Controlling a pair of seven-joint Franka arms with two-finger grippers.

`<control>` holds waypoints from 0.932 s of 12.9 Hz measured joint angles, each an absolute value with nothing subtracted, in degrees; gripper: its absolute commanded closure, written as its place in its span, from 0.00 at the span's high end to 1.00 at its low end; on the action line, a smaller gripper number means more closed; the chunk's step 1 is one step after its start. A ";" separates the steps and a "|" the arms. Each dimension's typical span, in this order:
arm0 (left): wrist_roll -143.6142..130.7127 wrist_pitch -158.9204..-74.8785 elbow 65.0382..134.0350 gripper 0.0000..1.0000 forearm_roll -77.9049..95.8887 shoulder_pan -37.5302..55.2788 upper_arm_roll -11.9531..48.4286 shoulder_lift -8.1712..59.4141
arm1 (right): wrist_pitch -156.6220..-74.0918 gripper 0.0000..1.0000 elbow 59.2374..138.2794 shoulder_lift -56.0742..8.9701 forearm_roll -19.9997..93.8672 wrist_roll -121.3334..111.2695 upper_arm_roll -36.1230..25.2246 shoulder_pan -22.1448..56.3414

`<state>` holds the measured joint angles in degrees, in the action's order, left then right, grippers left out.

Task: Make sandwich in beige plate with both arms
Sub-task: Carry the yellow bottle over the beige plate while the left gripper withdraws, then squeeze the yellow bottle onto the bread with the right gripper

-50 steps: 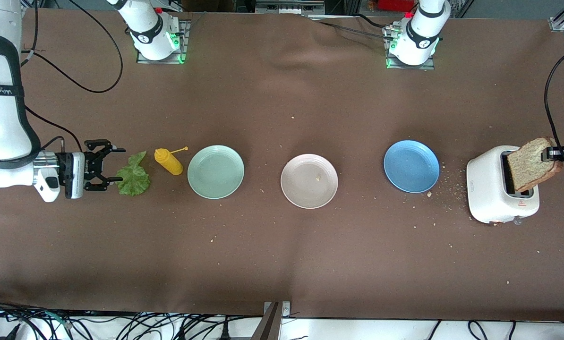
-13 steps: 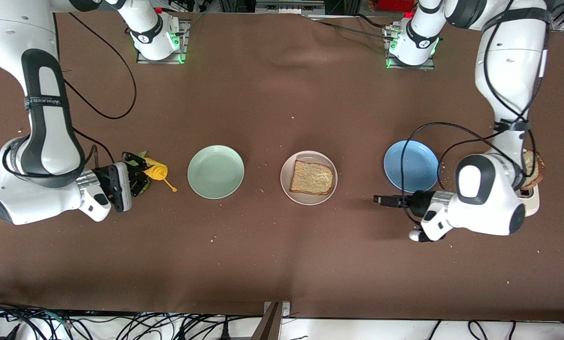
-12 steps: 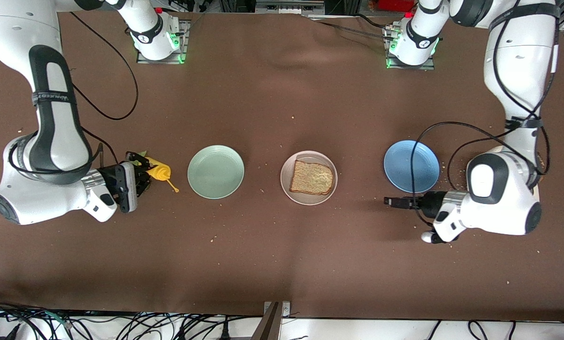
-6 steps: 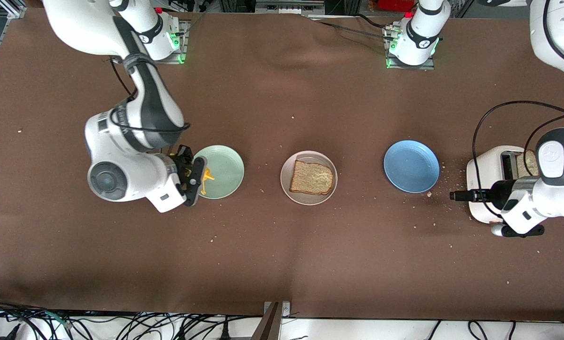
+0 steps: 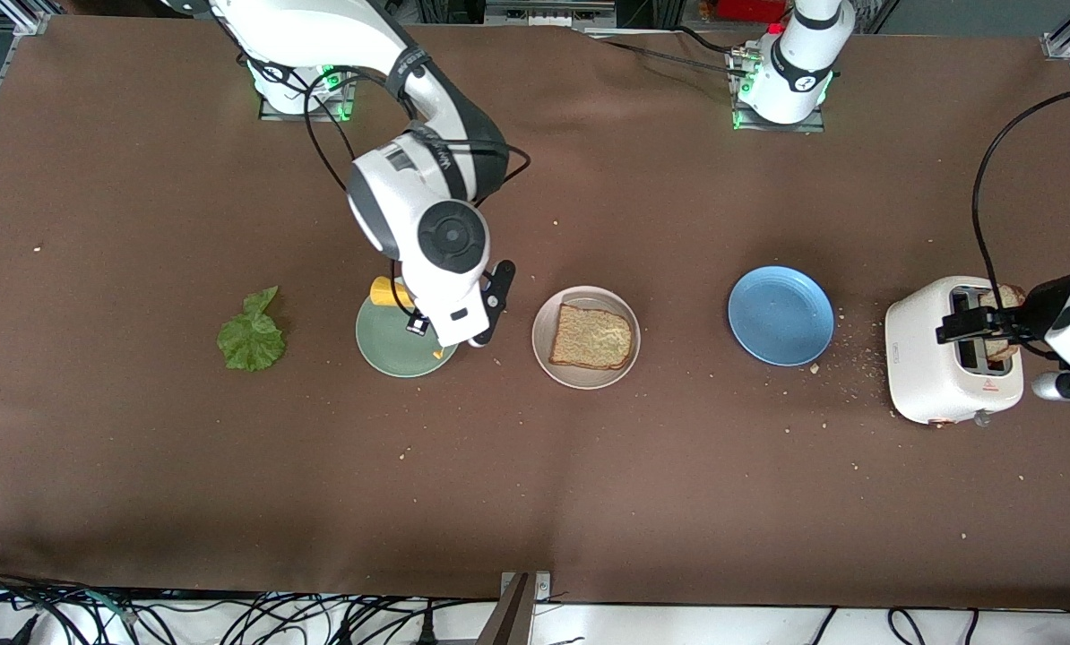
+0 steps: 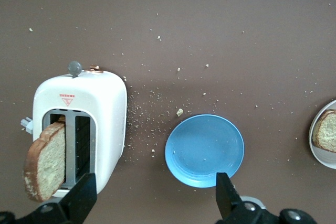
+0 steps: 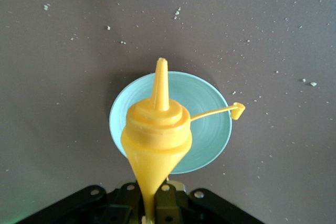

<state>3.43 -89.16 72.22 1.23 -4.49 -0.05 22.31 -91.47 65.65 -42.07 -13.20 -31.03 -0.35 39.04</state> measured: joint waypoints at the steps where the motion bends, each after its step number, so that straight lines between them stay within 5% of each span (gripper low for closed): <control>1: 2.72 -89.09 72.23 1.00 0.69 -4.42 0.02 21.44 | -92.24 0.00 65.69 -43.13 -17.57 -28.18 -0.31 41.41; 7: -0.14 -88.99 73.86 1.00 0.62 -3.98 0.33 20.69 | -94.08 0.00 65.76 -48.15 -40.21 -23.27 -0.34 54.04; 12: -0.14 -89.00 73.97 1.00 0.61 -4.04 0.31 21.01 | -94.12 0.00 65.78 -50.05 -43.16 -21.42 -0.64 55.72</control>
<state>-0.14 -89.00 73.97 0.61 -4.04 0.31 21.01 -94.12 65.78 -50.05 -43.16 -21.42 -0.64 55.72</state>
